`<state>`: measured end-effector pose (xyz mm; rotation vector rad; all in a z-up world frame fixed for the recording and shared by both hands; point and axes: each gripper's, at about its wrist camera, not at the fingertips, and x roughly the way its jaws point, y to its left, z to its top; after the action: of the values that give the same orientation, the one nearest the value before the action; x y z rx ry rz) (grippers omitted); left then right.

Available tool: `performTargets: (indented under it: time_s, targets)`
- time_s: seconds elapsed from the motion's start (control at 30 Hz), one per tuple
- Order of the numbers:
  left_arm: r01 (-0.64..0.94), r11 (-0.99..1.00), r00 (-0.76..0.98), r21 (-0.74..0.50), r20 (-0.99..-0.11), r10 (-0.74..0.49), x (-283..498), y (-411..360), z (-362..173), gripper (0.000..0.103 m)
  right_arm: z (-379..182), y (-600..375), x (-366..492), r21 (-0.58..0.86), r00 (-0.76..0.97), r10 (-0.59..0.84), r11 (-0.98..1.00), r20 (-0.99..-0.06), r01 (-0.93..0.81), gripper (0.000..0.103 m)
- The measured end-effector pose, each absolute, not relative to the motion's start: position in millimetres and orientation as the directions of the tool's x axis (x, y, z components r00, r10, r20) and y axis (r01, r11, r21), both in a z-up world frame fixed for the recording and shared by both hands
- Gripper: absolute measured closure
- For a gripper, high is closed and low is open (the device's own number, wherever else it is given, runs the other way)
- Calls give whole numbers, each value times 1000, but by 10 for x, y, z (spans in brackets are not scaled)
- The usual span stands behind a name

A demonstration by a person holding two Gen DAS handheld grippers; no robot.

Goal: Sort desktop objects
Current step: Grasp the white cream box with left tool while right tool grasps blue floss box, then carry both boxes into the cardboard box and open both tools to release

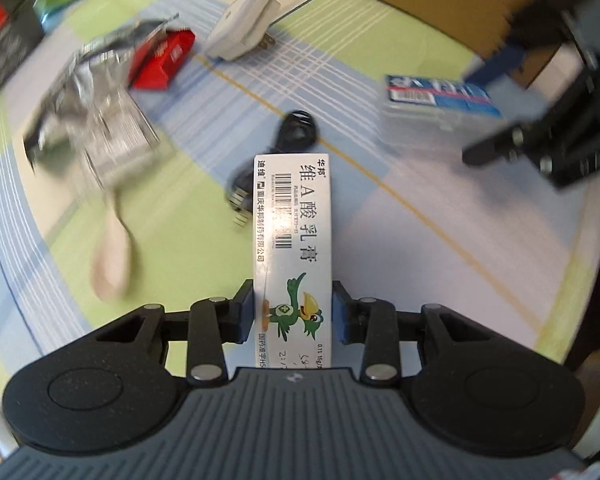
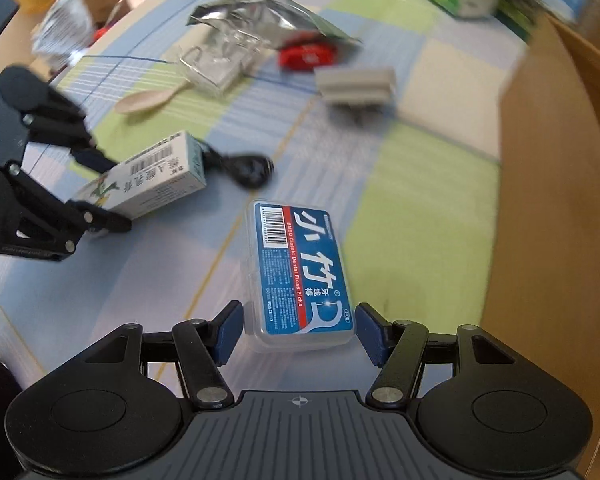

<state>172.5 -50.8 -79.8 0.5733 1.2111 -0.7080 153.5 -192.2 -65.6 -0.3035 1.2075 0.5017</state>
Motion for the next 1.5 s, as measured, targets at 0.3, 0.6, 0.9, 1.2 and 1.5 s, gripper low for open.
performTargets:
  time_s: [0.3, 0.6, 0.9, 1.2, 1.5]
  targets:
    - [613, 790, 220, -8, -959, -180, 1311, -623, -864, 70, -760, -2074, 992, 99, 244, 229, 887, -942, -451, 44]
    - [575, 818, 309, -6, -925, -223, 1096, -543, -843, 62, -858, -2173, 834, 149, 256, 285, 883, -924, -446, 38]
    - [574, 818, 339, -31, -901, -272, 1134, -507, -850, 62, -883, -2064, 892, 146, 326, 321, 874, -889, -464, 38]
    - [570, 822, 366, -7, -893, -261, 1146, -553, -853, 70, -915, -2033, 937, 96, 366, 296, 875, -882, -475, 47]
    - [507, 862, 388, 27, -900, -200, 1057, -602, -765, 70, -747, -2088, 889, 70, 405, 264, 899, -875, -433, 48]
